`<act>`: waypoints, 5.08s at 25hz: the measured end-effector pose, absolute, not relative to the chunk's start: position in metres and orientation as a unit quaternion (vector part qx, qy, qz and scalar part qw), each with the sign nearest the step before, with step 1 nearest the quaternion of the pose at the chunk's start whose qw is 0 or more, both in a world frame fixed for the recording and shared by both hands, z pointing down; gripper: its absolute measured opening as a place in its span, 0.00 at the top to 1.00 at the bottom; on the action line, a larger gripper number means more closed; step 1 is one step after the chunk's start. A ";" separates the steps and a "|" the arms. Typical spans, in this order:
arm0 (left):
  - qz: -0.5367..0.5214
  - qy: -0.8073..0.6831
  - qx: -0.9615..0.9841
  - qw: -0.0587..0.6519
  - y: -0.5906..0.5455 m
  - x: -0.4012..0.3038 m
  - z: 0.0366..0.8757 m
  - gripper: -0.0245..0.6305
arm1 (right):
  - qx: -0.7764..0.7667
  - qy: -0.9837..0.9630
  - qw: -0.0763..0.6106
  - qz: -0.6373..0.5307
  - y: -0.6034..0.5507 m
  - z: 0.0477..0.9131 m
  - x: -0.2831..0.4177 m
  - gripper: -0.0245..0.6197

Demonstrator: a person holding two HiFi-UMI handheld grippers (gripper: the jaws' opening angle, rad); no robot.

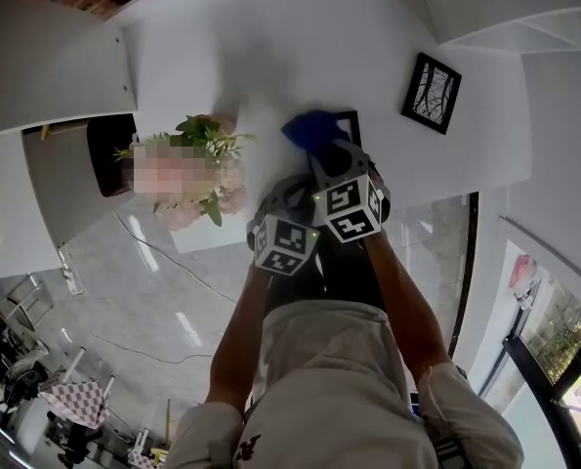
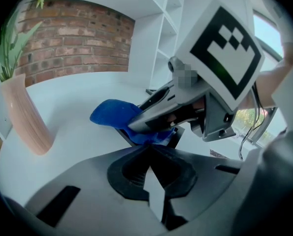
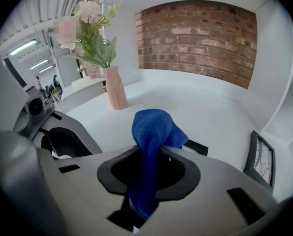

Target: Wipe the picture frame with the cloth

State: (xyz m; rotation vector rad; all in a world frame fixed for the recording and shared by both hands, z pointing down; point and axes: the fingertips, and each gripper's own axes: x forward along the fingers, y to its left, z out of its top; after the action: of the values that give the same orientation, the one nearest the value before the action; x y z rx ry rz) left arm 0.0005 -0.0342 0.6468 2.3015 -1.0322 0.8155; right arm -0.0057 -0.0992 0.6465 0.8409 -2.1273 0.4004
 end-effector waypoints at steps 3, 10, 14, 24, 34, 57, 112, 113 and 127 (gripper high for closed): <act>0.297 -0.379 0.842 0.243 -0.035 0.001 0.646 0.96 | 0.334 -0.841 0.397 0.153 -0.101 0.646 -0.004 0.83; 0.293 -0.379 0.843 0.245 -0.035 0.001 0.646 0.96 | 0.344 -0.838 0.398 0.149 -0.106 0.647 0.001 0.83; 0.291 -0.381 0.842 0.245 -0.036 0.001 0.645 0.96 | 0.350 -0.835 0.399 0.146 -0.111 0.647 0.006 0.83; 0.290 -0.384 0.841 0.247 -0.036 0.001 0.645 0.96 | 0.368 -0.820 0.420 0.123 -0.122 0.646 0.021 0.83; 0.287 -0.387 0.838 0.257 -0.036 0.000 0.647 0.96 | 0.377 -0.802 0.454 0.088 -0.129 0.643 0.039 0.83; 0.301 -0.382 0.838 0.248 -0.037 0.000 0.649 0.96 | 0.420 -0.787 0.443 0.087 -0.146 0.632 0.078 0.83; 0.141 -0.426 0.884 0.130 -0.059 -0.018 0.434 0.96 | 0.462 -0.850 0.252 -0.015 -0.088 0.399 0.078 0.83; 0.135 -0.428 0.885 0.123 -0.059 -0.020 0.424 0.96 | 0.463 -0.852 0.244 -0.016 -0.086 0.391 0.077 0.83; 0.081 -0.441 0.891 0.069 -0.051 -0.028 0.350 0.96 | 0.484 -0.853 0.193 -0.021 -0.066 0.340 0.071 0.87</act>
State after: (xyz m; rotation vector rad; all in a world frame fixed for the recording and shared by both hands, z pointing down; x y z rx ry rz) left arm -0.0277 -0.0509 0.3503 2.6830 -1.3266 0.2443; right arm 0.0713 -0.0661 0.3397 1.3592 -2.3934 -0.0589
